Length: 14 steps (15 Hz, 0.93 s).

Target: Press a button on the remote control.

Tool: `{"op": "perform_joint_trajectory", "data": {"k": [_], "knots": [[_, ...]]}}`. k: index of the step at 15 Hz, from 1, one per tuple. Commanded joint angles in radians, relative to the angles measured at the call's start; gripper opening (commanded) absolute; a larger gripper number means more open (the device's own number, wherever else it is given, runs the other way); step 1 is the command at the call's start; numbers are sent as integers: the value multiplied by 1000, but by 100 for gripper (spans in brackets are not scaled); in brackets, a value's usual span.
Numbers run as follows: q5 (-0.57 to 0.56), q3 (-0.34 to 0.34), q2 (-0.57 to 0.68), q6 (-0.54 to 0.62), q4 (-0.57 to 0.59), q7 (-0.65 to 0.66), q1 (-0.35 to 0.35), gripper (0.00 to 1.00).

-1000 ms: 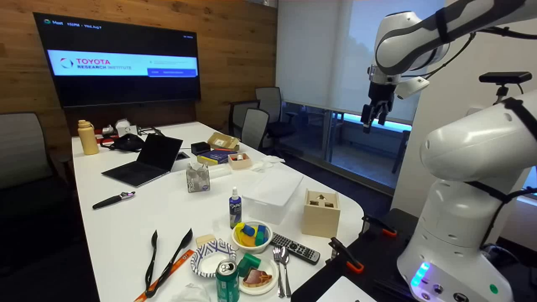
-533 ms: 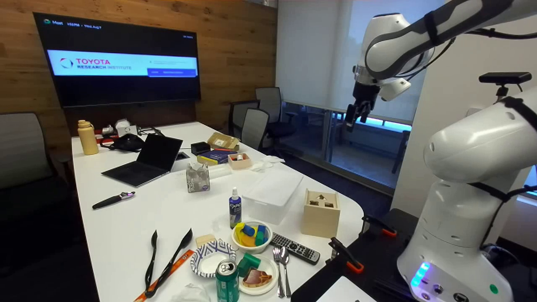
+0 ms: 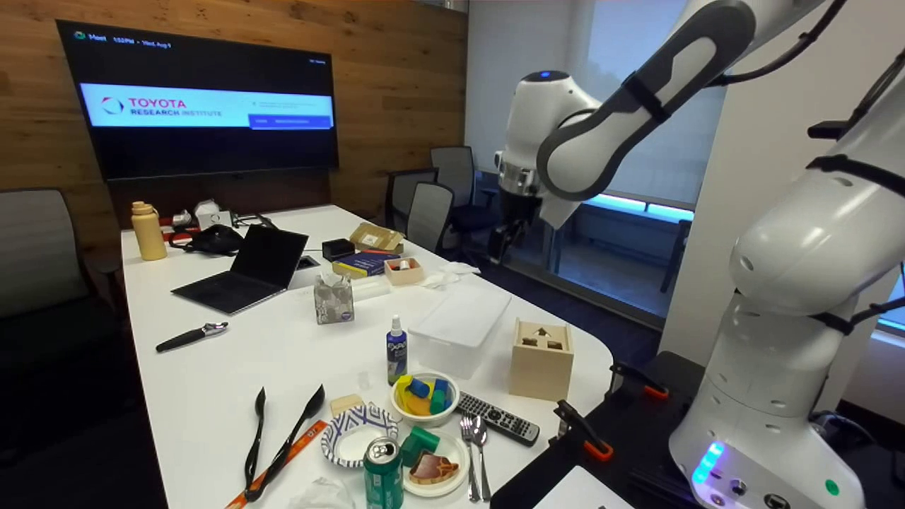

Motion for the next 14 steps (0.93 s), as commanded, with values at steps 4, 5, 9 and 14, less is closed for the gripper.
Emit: {"op": "perform_joint_trajectory", "data": {"k": [4,5,9,14], "knots": [[-29,161,274,113,9,342,6,100],[-50,185,306,136,8,393,-14,100],[-228,173,438,241,27,578,-42,100],[-398,94,598,279,93,681,-57,100]]}}
